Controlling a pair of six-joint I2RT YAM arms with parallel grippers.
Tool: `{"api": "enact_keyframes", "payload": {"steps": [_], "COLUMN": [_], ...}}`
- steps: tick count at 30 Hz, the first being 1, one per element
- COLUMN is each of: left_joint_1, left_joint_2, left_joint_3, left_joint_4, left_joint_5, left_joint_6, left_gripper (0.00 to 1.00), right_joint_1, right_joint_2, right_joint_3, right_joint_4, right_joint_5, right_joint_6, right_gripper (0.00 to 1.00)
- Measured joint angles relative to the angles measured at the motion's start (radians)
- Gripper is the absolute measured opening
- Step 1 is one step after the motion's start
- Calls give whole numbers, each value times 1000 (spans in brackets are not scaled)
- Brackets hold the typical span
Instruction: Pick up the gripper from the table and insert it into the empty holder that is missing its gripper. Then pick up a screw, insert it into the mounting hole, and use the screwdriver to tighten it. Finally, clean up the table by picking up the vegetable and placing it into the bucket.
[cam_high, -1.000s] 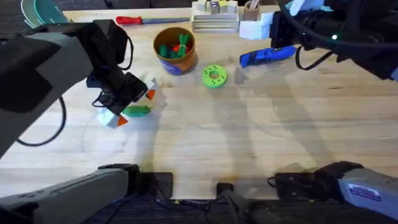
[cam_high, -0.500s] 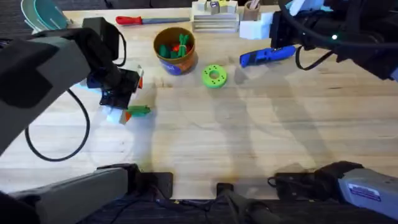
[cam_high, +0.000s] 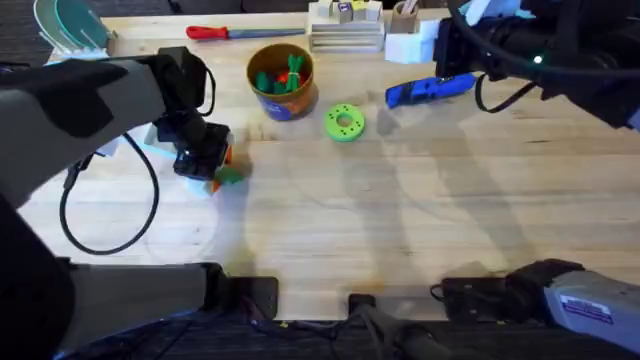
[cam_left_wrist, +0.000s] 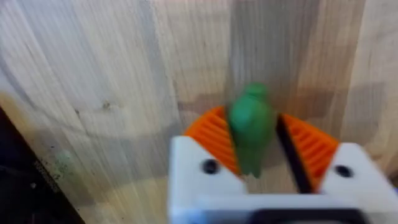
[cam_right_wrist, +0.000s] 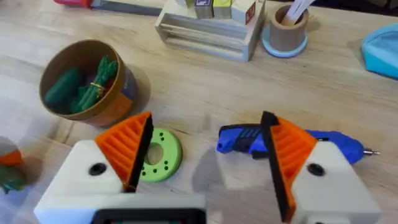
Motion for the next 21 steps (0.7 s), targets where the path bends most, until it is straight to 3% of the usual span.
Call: {"api": "enact_keyframes", "payload": {"steps": [3, 4, 11, 17, 21], "left_joint_1": [1, 2, 2, -1, -30], "left_joint_2": [-1, -1, -12, -50, -60], "left_joint_3": [0, 0, 50, 267, 418], "left_joint_4": [2, 3, -50, -135, -134], "left_joint_5": [3, 7, 59, 65, 64], "left_joint_6": [1, 3, 66, 167, 262], "left_gripper": [77, 32, 29, 29, 29], "right_joint_1": [0, 0, 0, 0, 0], "right_joint_2": [0, 0, 0, 0, 0], "right_joint_3": [0, 0, 0, 0, 0], "right_joint_4": [0, 0, 0, 0, 0], "right_joint_5": [0, 0, 0, 0, 0], "right_joint_6": [0, 0, 0, 0, 0], "right_gripper": [991, 991, 991, 991, 992]}}
